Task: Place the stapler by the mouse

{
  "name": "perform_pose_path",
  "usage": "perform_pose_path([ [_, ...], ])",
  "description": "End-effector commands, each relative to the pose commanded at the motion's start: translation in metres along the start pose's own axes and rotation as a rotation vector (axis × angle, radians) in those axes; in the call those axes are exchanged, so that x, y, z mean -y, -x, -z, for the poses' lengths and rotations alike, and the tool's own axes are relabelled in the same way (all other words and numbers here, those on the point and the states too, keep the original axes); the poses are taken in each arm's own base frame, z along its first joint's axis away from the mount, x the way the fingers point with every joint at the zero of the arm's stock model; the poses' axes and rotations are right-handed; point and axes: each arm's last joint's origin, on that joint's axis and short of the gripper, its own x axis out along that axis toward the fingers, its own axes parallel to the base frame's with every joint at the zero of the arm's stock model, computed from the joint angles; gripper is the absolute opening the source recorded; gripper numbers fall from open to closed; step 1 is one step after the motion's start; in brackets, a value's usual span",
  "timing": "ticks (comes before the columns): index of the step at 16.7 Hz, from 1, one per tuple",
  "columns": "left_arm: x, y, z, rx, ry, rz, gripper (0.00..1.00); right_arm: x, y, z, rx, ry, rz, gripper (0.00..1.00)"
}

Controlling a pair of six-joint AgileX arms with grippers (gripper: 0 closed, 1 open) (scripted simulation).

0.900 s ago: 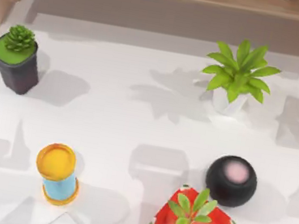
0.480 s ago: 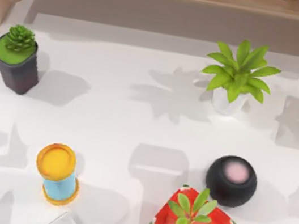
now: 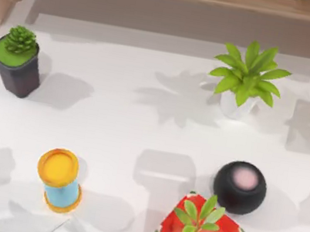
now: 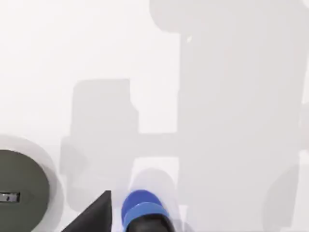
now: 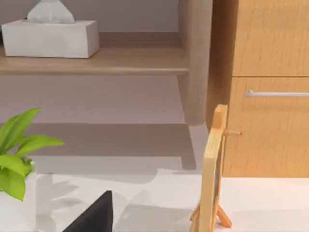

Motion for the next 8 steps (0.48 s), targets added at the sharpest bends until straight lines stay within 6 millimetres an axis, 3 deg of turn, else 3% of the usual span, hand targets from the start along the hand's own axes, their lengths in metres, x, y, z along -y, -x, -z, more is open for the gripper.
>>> perform_pose_path([
  [4,-0.005,-0.013,-0.015,-0.339,0.106,-0.095,1.00,0.000,0.000,0.000,0.000,0.000,0.000,1.00],
  [8,-0.008,-0.021,-0.027,-0.516,0.171,-0.153,1.00,0.000,0.000,0.000,0.000,0.000,0.000,1.00],
])
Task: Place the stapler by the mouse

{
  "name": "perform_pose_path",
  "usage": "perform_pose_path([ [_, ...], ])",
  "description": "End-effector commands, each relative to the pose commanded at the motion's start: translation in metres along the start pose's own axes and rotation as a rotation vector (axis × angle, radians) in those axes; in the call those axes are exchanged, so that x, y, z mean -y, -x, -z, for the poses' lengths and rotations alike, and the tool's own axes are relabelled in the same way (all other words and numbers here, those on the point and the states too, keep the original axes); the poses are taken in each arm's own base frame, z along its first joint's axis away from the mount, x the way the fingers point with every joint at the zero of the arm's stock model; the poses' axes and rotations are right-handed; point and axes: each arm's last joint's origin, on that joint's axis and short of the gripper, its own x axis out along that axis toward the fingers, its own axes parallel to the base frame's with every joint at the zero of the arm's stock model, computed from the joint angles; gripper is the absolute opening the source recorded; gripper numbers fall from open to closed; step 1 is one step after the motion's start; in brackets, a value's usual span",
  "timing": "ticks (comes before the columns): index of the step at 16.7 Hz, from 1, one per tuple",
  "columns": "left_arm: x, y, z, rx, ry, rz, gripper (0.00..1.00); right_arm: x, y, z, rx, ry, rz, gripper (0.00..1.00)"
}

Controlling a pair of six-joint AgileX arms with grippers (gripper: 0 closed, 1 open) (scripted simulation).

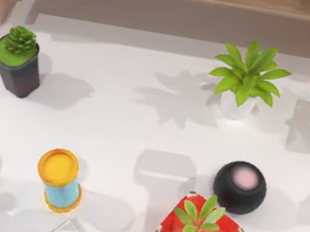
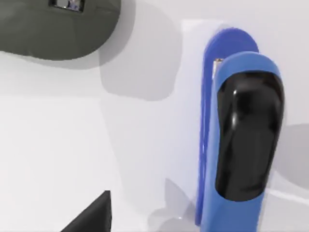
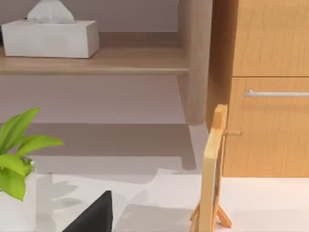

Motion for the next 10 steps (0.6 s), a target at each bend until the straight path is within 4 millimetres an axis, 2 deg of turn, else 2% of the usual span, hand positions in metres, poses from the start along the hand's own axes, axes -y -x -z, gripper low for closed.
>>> perform_pose_path([
  [7,0.000,-0.001,-0.002,-0.025,0.006,-0.008,1.00,0.000,0.000,0.000,0.000,0.000,0.000,1.00],
  [10,0.000,-0.015,-0.003,-0.028,0.011,-0.009,1.00,0.000,0.000,0.000,0.000,0.000,0.000,1.00],
])
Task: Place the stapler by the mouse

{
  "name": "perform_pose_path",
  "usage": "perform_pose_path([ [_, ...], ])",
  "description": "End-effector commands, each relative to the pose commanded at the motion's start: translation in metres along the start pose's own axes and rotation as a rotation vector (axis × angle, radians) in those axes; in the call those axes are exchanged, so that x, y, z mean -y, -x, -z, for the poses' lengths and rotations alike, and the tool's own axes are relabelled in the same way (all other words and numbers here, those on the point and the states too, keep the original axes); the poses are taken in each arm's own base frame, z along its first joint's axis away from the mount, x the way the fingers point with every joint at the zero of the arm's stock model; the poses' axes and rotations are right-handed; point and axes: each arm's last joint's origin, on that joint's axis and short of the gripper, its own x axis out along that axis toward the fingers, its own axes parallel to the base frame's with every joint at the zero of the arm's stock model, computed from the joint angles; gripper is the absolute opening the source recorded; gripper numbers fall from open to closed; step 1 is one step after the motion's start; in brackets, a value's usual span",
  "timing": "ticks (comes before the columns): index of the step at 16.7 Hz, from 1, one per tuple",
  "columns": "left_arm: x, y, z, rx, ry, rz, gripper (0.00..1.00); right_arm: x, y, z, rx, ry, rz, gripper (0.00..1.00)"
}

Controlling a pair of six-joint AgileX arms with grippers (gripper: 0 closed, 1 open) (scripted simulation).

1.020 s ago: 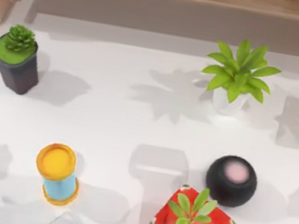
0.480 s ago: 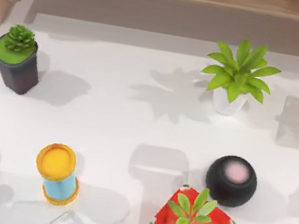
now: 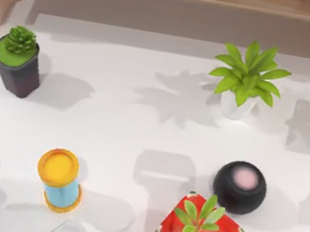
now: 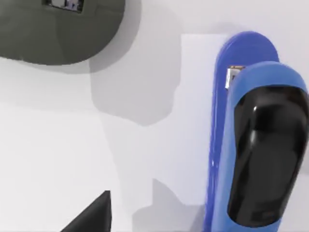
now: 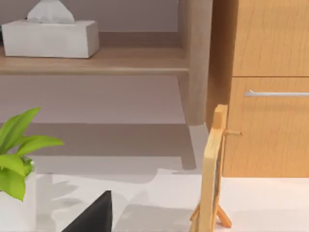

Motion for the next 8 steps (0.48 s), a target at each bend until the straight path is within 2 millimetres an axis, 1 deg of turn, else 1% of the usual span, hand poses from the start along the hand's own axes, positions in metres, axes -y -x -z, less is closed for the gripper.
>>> perform_pose_path([
  [3,0.000,-0.021,-0.001,0.010,-0.001,0.003,1.00,0.000,0.000,0.000,0.000,0.000,0.000,1.00],
  [5,0.000,-0.032,0.000,0.005,0.000,0.002,1.00,0.000,0.000,0.000,0.000,0.000,0.000,1.00],
  [8,0.000,-0.035,0.000,0.002,0.000,0.001,1.00,0.000,0.000,0.000,0.000,0.000,0.000,1.00],
])
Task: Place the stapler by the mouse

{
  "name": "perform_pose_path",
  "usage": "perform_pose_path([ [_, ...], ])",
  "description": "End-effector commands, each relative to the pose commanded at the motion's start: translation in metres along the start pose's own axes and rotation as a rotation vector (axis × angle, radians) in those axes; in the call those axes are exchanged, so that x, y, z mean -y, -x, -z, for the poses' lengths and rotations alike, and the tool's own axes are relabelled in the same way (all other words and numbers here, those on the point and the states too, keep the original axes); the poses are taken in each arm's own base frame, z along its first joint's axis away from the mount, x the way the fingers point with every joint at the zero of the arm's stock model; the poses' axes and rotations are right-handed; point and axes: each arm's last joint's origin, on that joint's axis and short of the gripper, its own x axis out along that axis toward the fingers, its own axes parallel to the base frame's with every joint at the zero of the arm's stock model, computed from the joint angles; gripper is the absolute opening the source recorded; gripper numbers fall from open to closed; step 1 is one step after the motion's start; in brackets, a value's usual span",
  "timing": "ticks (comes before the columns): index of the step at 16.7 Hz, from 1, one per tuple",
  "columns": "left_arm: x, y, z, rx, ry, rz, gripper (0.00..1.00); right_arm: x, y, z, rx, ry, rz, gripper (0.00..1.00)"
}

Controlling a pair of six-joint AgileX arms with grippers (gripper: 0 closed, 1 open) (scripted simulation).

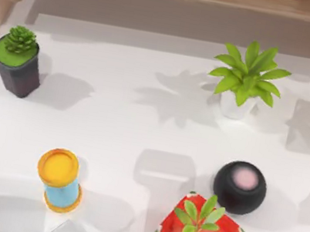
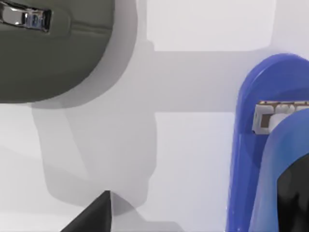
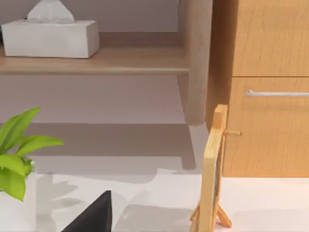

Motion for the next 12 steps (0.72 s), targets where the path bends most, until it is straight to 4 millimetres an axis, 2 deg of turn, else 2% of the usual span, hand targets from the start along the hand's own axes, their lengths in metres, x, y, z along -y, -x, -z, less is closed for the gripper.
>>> perform_pose_path([
  [1,0.0000,0.0000,0.0000,0.000,0.000,0.000,1.00,0.0000,0.0000,0.0000,0.000,0.000,0.000,1.00],
  [12,0.0000,0.0000,0.0000,0.000,0.000,0.000,0.17,0.0000,0.0000,0.0000,0.000,0.000,0.000,1.00],
])
